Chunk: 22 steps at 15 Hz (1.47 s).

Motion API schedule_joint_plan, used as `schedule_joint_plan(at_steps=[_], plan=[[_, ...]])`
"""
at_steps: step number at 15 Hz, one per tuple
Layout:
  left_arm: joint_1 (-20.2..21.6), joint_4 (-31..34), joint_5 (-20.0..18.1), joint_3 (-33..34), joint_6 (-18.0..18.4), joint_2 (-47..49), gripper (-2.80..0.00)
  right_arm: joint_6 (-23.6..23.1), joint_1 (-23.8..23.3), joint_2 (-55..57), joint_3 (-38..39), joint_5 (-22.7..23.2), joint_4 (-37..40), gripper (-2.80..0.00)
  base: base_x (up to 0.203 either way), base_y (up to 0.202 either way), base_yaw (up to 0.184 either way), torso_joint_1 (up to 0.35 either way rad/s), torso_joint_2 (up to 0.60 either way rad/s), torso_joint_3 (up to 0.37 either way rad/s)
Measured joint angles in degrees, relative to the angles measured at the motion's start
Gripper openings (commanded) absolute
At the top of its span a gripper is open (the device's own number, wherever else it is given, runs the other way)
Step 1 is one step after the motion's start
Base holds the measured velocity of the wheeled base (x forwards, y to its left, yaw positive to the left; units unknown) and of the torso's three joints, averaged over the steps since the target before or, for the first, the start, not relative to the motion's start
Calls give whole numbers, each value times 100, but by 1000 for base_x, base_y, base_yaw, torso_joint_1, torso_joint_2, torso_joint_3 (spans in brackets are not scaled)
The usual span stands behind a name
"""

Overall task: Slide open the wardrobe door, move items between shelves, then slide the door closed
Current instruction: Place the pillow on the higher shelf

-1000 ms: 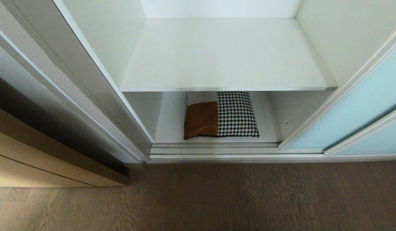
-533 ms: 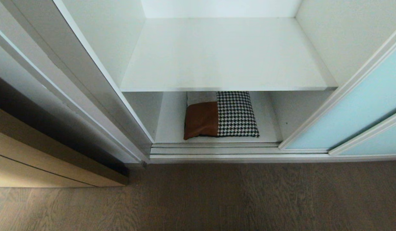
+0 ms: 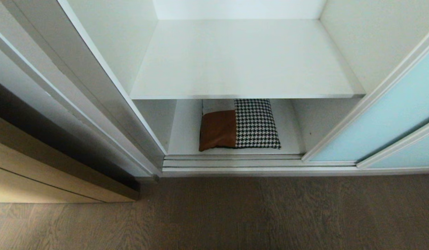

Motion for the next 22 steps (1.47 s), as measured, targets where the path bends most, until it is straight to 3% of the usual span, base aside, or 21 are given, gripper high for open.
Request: schedule_joint_plan(at_steps=[5,9,13,22], plan=[[0,31,-39,-5,80,-125,-280,-1,2,0,0,0,1,-280,0,0,0,0,0,0],[0,35,7,-11,-322,-132,-280,-5,-2,0,0,-1,-1,-280,0,0,0,0,0,0],[0,31,-143,-9,117,-132,-280,-1,-2,0,0,-1,-1,-280,0,0,0,0,0,0],[0,7,-123,0,78,-132,-280,-4,-2,0,0,-1,-1,-280,0,0,0,0,0,0]])
